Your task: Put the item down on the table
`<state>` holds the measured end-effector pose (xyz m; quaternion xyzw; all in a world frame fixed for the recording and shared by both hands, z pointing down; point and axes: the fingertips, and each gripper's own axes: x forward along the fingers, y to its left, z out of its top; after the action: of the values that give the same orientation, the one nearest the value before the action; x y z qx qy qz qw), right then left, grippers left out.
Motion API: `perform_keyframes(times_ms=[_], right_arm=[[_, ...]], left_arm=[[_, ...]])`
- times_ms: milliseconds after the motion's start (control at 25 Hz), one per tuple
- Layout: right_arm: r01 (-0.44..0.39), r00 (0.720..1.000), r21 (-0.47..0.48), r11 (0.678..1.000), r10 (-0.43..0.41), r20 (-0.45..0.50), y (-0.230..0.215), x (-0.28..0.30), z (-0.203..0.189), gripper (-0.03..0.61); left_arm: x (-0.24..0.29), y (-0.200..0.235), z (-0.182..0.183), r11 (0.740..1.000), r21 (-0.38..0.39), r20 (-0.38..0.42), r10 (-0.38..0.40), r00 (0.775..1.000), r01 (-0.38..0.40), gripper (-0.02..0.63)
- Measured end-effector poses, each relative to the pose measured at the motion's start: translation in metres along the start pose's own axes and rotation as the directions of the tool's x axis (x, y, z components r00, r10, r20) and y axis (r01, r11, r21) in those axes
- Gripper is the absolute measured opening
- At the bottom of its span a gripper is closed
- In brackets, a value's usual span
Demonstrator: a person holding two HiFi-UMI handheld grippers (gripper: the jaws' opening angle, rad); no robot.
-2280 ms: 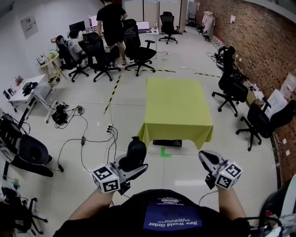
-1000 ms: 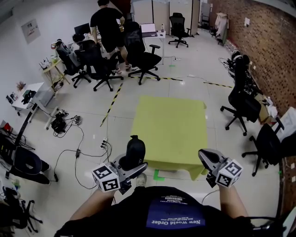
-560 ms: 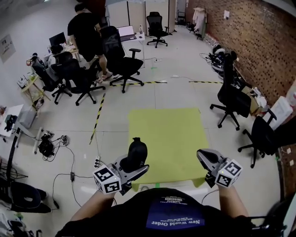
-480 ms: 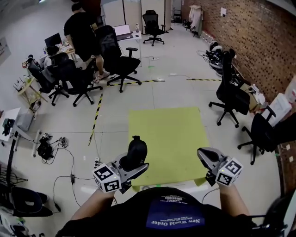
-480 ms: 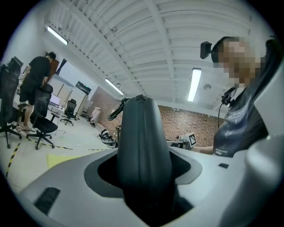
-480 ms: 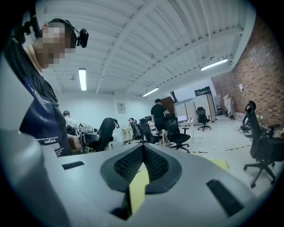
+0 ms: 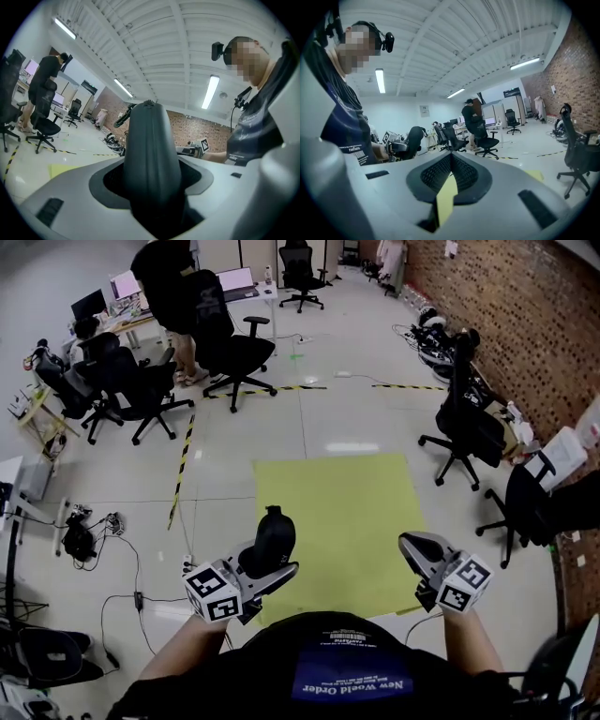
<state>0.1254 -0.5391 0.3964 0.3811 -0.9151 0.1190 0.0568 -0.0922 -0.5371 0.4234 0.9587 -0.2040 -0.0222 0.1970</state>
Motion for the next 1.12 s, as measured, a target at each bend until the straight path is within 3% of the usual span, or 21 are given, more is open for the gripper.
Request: perform_keyframes(times_ms=[400, 560, 840, 1120], right_arm=[[-0.206, 0.978, -0.006, 0.978, 0.206, -0.012, -0.079, 0.021, 0.001, -0.012], [-0.262, 0.965, -0.003, 0.965, 0.262, -0.020, -0.091, 0.028, 0.002, -0.012], [-0.254, 0.967, -0.010, 0.967, 0.255, 0.001, -0.110, 0.026, 0.011, -0.012], [-0.211, 0.977, -0.004, 0.977, 0.211, -0.002, -0.098, 0.027, 0.005, -0.012]], left_arm=[[0.068, 0.002, -0.006, 0.983, -0.017, 0.013, 0.184, 0.983, -0.184, 0.288], [0.078, -0.006, -0.007, 0.971, -0.036, 0.020, 0.237, 0.971, -0.237, 0.288], [0.094, -0.009, -0.010, 0.972, -0.007, -0.004, 0.237, 0.972, -0.237, 0.288], [0.083, 0.006, -0.005, 0.977, 0.037, -0.021, 0.209, 0.978, -0.208, 0.288]])
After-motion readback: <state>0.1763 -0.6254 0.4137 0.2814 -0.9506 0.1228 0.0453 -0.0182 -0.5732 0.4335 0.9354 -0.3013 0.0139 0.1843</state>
